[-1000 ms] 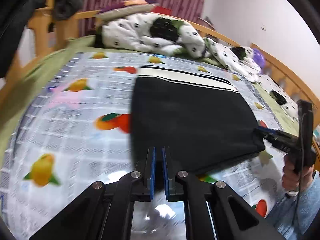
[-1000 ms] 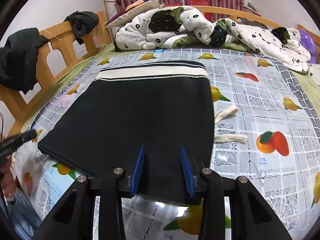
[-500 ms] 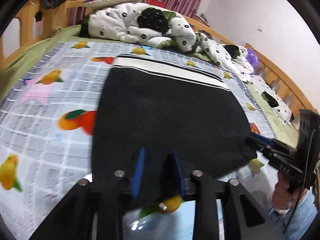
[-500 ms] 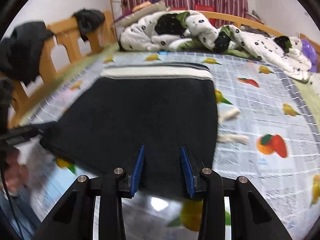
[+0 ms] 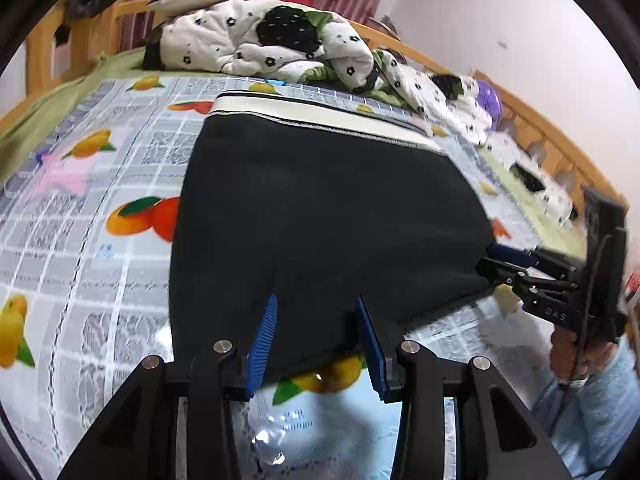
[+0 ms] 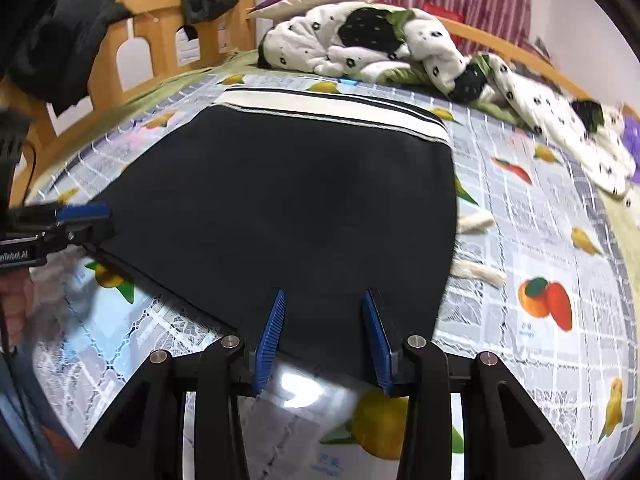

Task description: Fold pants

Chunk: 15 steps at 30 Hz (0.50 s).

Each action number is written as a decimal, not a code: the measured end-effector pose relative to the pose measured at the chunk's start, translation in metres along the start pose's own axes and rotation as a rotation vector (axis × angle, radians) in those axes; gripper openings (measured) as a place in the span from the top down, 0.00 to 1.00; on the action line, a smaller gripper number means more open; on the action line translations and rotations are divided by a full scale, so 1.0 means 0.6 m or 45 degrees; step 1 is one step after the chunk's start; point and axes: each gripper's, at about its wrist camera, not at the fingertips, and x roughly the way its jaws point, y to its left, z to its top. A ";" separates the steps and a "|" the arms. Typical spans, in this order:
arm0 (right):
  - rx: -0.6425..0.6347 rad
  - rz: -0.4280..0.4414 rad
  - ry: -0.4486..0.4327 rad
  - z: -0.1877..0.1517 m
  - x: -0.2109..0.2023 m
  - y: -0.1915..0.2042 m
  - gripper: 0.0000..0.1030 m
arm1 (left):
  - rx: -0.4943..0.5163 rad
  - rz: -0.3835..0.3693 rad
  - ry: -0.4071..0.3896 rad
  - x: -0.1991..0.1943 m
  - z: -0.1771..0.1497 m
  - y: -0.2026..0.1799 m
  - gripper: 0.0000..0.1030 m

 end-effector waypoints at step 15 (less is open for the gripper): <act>0.146 -0.151 -0.026 0.174 0.041 -0.065 0.57 | 0.253 0.366 -0.005 0.068 0.175 -0.023 0.57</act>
